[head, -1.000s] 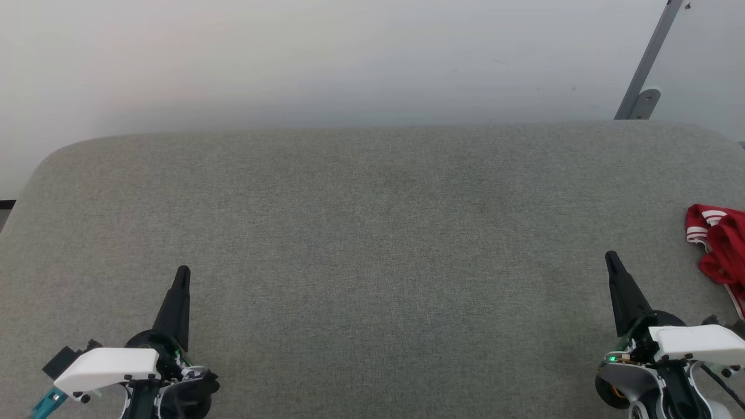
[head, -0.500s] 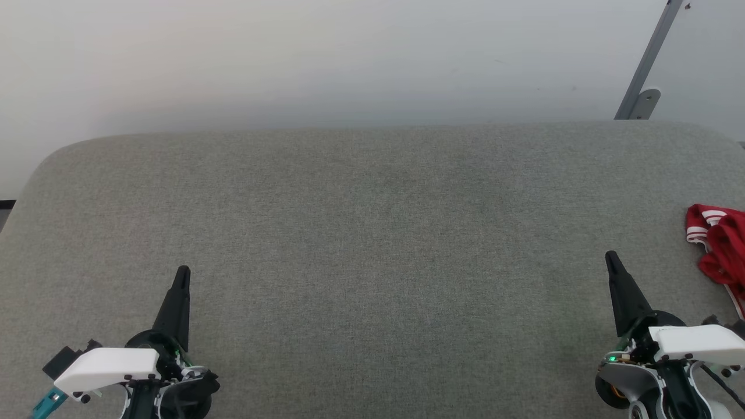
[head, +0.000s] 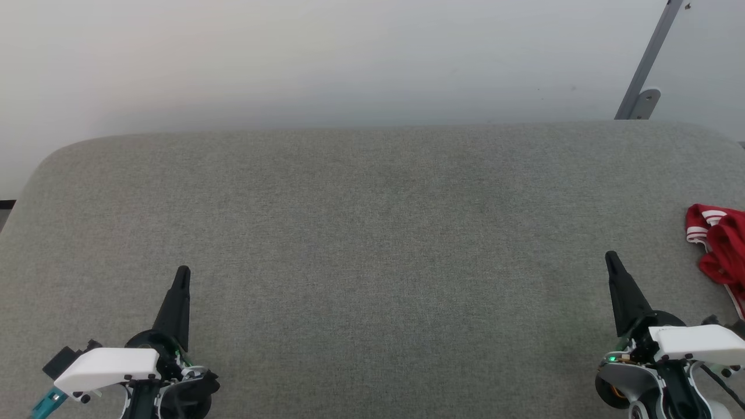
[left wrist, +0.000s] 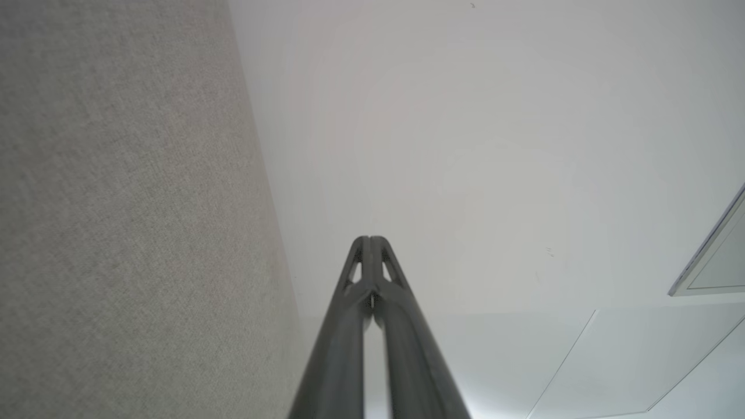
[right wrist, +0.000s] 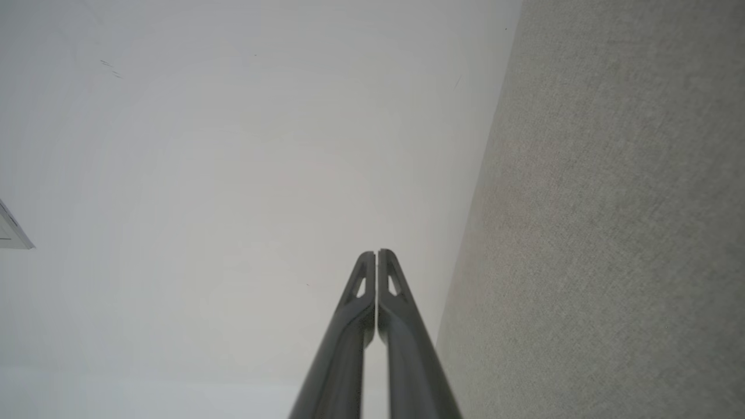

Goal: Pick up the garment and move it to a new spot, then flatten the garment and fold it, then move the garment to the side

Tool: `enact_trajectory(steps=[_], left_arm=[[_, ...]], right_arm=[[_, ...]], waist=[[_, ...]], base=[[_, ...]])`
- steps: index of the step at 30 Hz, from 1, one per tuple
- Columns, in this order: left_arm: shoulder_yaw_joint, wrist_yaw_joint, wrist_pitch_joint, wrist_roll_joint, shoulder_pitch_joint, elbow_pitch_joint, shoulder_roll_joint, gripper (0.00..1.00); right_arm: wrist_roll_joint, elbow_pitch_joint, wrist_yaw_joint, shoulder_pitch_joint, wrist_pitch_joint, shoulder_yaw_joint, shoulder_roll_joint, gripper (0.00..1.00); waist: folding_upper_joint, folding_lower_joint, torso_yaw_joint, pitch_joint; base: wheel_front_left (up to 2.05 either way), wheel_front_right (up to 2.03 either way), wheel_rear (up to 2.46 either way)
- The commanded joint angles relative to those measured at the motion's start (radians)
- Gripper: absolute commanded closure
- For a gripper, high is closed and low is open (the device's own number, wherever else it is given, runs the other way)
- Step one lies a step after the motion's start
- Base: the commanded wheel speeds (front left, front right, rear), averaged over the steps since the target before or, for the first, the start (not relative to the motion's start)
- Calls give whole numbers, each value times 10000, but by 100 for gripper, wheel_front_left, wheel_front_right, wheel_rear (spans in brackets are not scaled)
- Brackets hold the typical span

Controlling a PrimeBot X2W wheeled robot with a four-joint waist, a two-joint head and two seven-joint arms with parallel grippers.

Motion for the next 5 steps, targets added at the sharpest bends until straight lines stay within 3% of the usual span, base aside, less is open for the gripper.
enact_trajectory(steps=[1,5], left_arm=[[36,4,22,45,-127,-4,-6,100],[36,4,23,47,-127,-4,-6,100]], right_arm=[[42,19,-1,-51,12,0,15,100],[42,19,0,-51,12,0,15,100]], waist=[[0,0,0,0],[0,0,0,0]], base=[[0,0,0],[0,0,0]])
